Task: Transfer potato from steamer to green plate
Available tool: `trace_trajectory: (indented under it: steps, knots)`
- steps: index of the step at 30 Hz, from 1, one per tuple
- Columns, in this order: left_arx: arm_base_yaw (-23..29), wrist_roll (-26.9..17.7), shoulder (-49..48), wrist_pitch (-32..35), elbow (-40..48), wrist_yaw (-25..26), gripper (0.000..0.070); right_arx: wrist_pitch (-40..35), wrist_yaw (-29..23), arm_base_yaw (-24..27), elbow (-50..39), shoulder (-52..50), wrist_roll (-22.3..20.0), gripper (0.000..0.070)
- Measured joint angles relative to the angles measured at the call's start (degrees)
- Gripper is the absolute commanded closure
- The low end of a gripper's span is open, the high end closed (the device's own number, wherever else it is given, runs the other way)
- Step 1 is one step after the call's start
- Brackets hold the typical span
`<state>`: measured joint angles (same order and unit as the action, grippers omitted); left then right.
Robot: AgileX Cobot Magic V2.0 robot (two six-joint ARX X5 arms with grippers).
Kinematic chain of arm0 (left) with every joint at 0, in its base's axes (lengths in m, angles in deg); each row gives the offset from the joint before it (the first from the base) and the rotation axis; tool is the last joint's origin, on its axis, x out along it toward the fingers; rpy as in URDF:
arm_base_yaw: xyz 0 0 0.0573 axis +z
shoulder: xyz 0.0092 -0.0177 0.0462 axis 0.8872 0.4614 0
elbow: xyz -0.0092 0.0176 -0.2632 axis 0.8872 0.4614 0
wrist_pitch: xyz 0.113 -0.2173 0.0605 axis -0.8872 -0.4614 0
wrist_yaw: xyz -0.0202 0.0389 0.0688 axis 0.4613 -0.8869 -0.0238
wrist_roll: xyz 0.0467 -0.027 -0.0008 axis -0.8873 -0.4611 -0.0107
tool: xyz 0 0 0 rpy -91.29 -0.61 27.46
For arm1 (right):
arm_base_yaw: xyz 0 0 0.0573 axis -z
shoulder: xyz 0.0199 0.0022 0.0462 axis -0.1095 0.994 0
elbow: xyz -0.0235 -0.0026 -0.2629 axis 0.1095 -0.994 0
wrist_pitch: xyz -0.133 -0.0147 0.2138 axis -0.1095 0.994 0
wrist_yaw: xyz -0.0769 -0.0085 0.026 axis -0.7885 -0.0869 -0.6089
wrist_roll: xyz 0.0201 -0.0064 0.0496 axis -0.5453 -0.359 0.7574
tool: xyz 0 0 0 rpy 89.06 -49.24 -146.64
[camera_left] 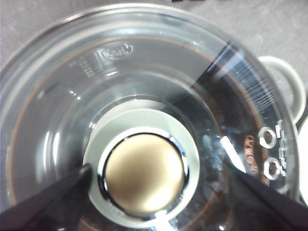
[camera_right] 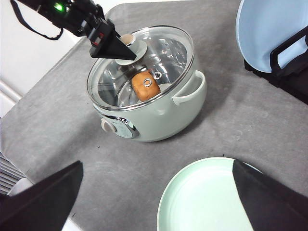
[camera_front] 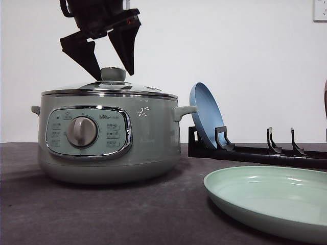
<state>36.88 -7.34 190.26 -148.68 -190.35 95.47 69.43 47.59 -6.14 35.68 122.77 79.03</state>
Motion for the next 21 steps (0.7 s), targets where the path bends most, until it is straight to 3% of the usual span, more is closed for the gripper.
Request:
trace_trajectory:
  steps: [8, 14, 21]
  knots:
    - [0.0, -0.4, 0.0, 0.8, 0.0, -0.3, 0.0396, 0.9, 0.0, 0.0, 0.0, 0.0, 0.0, 0.0070]
    - [0.1, -1.1, 0.0, 0.8, -0.1, -0.8, 0.0691, 1.1, 0.0, 0.0, 0.0, 0.0, 0.0, 0.0070]
    - [0.1, -1.6, 0.0, 0.8, -0.2, -0.8, 0.0700, 1.2, 0.0, 0.0, 0.0, 0.0, 0.0, 0.0070]
